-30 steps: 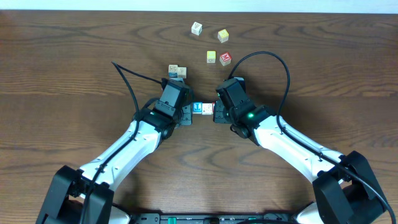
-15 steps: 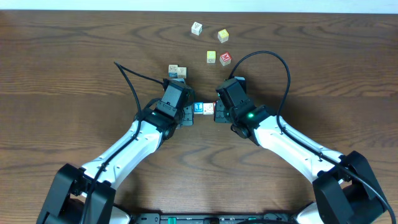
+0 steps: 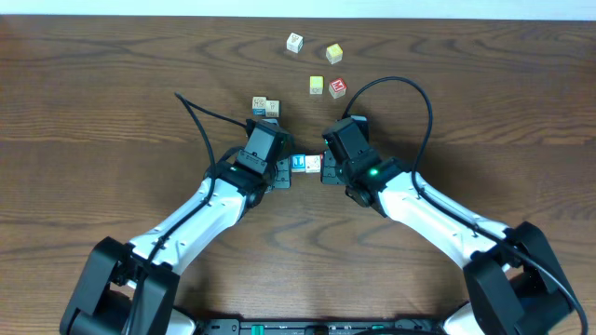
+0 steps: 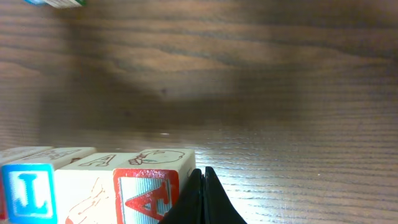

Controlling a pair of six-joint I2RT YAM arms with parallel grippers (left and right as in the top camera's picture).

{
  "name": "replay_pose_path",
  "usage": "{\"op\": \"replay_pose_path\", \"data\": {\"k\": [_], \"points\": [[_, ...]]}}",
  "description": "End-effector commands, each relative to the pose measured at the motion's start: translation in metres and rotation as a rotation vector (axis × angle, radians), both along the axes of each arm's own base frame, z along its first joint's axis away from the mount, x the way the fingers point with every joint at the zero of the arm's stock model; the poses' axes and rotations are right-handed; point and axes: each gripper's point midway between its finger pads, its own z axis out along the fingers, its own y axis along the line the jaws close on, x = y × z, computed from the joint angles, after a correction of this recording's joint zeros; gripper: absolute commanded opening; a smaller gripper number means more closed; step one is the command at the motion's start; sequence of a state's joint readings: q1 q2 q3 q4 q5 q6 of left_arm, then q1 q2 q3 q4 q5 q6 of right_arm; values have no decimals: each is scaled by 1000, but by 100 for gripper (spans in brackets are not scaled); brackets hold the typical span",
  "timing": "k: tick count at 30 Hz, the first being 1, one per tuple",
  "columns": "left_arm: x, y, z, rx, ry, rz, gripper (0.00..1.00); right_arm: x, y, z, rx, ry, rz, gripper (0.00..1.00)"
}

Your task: Lift 4 blocks

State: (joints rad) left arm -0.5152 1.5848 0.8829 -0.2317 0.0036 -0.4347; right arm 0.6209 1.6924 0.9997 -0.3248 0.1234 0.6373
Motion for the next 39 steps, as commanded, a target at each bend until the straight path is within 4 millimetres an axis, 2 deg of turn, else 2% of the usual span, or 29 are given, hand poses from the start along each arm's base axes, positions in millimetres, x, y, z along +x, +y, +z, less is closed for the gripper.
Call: {"op": "replay_pose_path", "data": {"k": [1, 15, 19, 25, 39], "points": [[-40, -84, 16, -252, 80, -262, 7, -42, 92, 20, 261, 96, 274, 1], [-40, -83, 3, -236, 108, -253, 7, -40, 94, 21, 262, 84, 283, 1], [-41, -84, 1, -236, 115, -256, 7, -41, 93, 15, 250, 96, 285, 1], [-40, -85, -1, -236, 114, -257, 7, -41, 93, 5, 239, 113, 283, 1], [-39, -86, -2, -238, 109, -258, 7, -39, 93, 5, 237, 104, 285, 1]]}}
